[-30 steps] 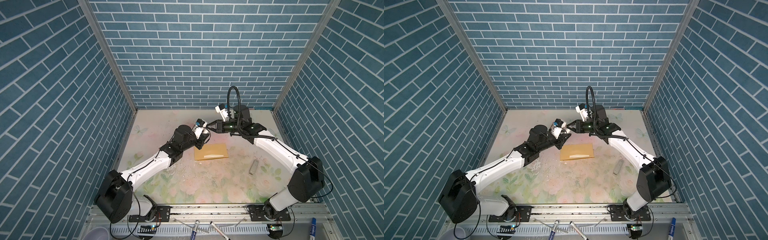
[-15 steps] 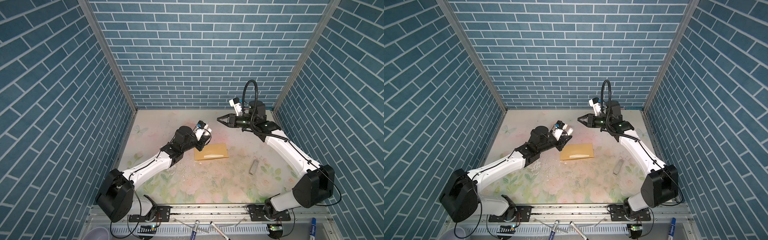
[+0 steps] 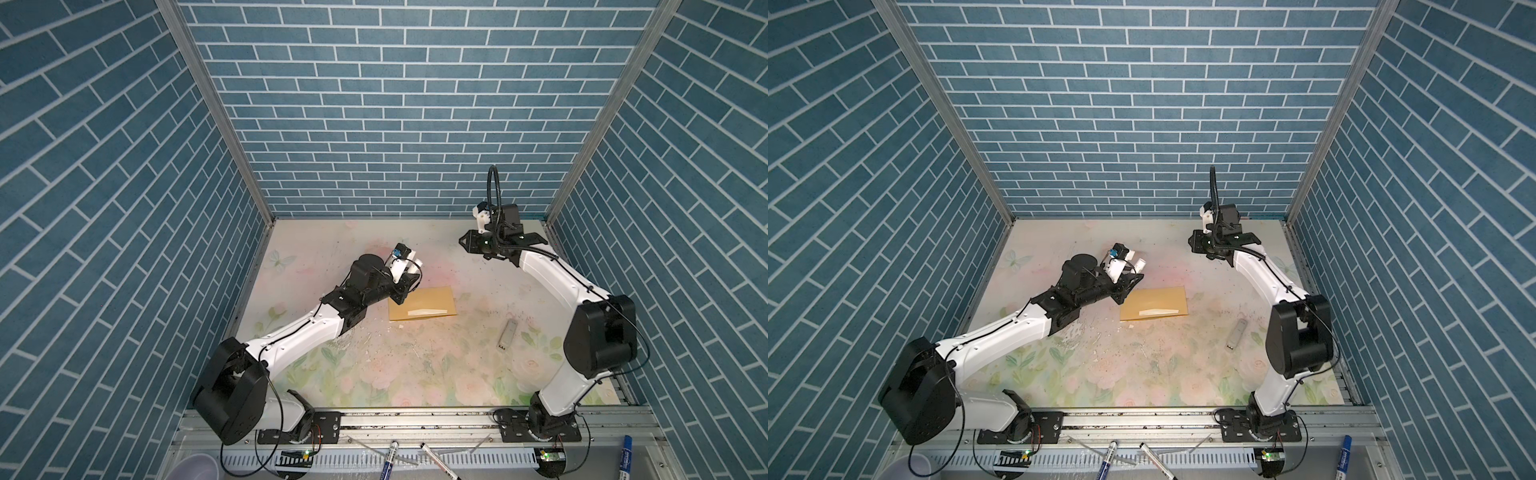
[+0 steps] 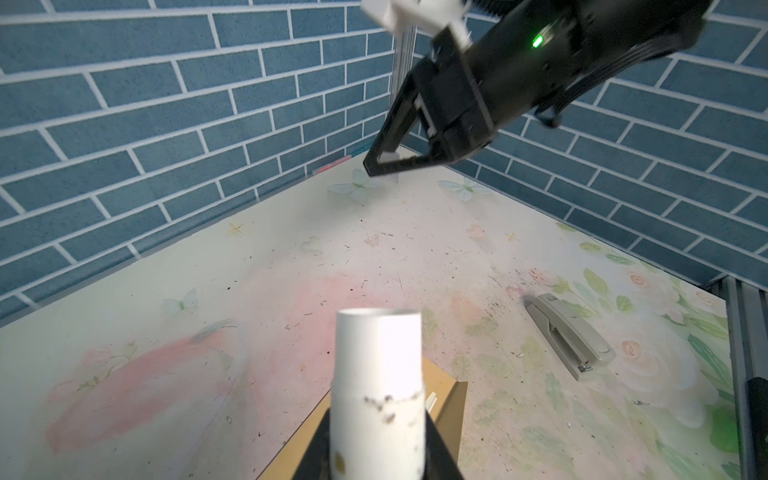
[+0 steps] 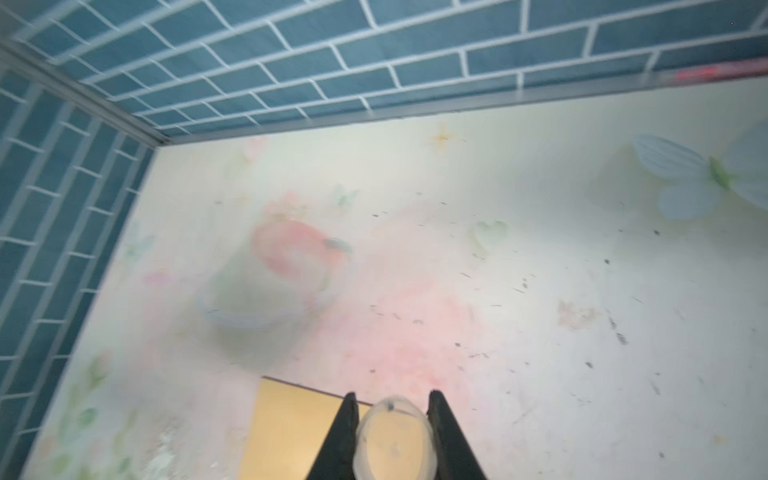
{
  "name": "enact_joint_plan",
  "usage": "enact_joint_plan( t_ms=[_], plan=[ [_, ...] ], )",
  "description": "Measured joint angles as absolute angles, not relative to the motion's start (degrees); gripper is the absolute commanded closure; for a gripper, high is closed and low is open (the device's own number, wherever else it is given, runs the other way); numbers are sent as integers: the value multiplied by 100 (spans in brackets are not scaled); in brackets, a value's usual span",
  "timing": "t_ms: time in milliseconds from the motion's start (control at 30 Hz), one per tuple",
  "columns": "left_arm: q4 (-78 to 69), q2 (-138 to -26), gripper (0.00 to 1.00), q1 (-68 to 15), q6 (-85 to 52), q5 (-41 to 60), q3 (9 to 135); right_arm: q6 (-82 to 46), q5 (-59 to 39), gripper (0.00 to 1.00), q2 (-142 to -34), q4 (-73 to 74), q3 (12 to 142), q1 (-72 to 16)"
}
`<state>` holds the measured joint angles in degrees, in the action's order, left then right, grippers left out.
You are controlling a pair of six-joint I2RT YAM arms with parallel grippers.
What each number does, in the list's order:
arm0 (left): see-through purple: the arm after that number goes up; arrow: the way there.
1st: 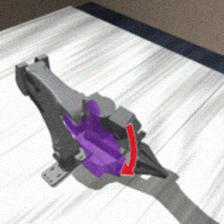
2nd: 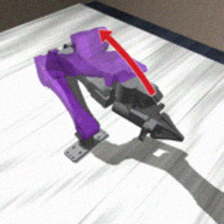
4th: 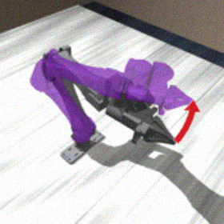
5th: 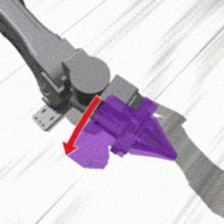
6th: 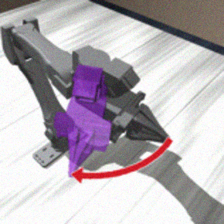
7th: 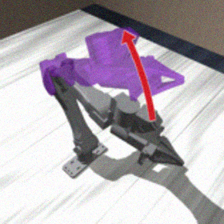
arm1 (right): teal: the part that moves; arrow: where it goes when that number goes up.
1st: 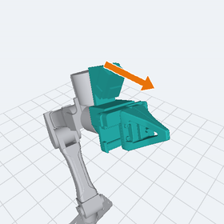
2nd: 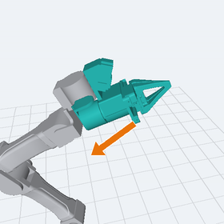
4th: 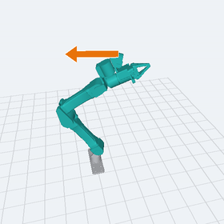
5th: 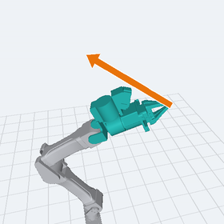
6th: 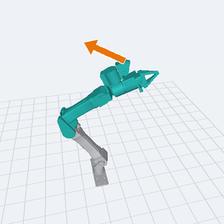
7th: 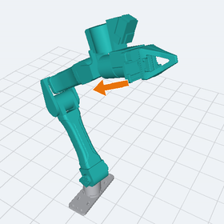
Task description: Place the letter into the envelope and seal it
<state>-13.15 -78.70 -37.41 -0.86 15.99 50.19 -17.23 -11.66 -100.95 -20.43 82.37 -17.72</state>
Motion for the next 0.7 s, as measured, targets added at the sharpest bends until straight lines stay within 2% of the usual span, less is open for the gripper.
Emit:
enact_joint_plan(
  t_ms=[267,700],
  plan=[
    [-1317,-7802,100,-3741,-91,1568,4971,-1500,-237,92,-11166,-1992,8237,-1551],
    [-1321,-7800,100,-3741,-128,1566,4912,-1450,158,88,-11592,-1612,8219,-1494]
  ],
)
